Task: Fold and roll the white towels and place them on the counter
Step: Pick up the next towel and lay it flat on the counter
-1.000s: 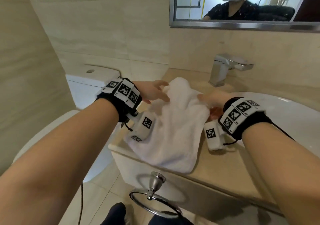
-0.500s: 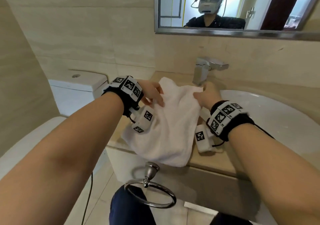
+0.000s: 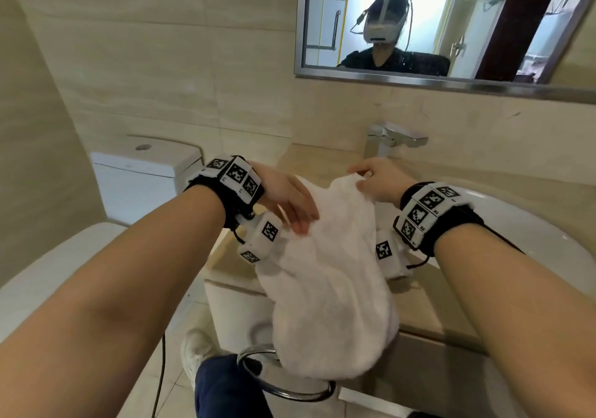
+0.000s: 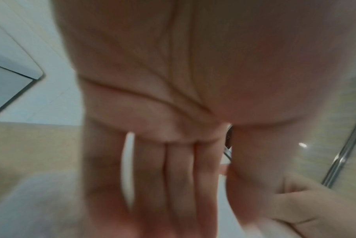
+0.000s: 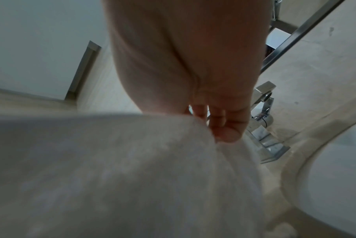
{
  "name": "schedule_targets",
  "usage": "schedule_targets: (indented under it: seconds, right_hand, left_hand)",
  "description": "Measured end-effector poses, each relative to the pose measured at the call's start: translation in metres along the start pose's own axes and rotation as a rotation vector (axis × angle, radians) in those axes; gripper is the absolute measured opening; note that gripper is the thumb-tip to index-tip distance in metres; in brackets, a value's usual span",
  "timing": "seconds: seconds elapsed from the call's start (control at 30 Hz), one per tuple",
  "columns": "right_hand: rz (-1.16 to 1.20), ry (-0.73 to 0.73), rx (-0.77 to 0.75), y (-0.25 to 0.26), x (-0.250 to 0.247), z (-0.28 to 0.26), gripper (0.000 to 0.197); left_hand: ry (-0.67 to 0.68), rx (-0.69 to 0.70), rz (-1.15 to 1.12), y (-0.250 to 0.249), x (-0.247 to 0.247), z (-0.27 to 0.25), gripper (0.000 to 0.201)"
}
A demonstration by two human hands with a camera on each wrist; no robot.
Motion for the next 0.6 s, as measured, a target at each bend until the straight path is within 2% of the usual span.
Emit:
schedule_targets:
  seconds: [0.1,0.13,0.17,0.23,0.3,0.37,0.47,0.6]
  right_hand:
    - [-0.081,0.112,-0.033,0.009,-0.003,0.01,0.041]
    - [-0.083,0.114,-0.046,0.012,-0.003,0.014,0.041]
    - [-0.076,0.107,-0.066,0.013,-0.004,0.02,0.04]
    - [-0.009,0.085,-0.099,0.016,-0.007,0.028,0.039]
    - [0.135,0.073,-0.119,0.016,-0.01,0.034,0.039]
    - [0.25,0.083,-0.124,0.016,-0.013,0.037,0.041]
    - [0.331,0.108,-0.103,0.011,-0.01,0.041,0.045]
    - [0.44,0.125,-0.1,-0.001,-0.012,0.04,0.054]
  left_hand:
    - [-0.385,0.039,0.061,0.002,-0.022,0.017,0.018]
    - [-0.466,0.007,0.128,0.003,-0.028,0.022,0.028]
    - [-0.474,-0.068,0.231,0.004,-0.03,0.027,0.044]
    - [-0.394,-0.213,0.364,0.007,-0.028,0.036,0.071]
    - [-0.355,-0.27,0.359,0.012,-0.027,0.044,0.085]
    - [-0.379,-0.282,0.303,0.021,-0.031,0.052,0.095]
    - [-0.494,-0.25,0.253,0.032,-0.037,0.055,0.089]
    - [-0.651,-0.121,0.33,0.026,-0.04,0.052,0.052]
Point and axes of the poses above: each hand's wrist, its own z-axis towards the middle knuckle, its own x-axis out of the palm, y = z × x, the point moved 1 cm from there along z, towards the middle knuckle, and after that the axes turned 7 degrees about y, right-handed, at the moved point
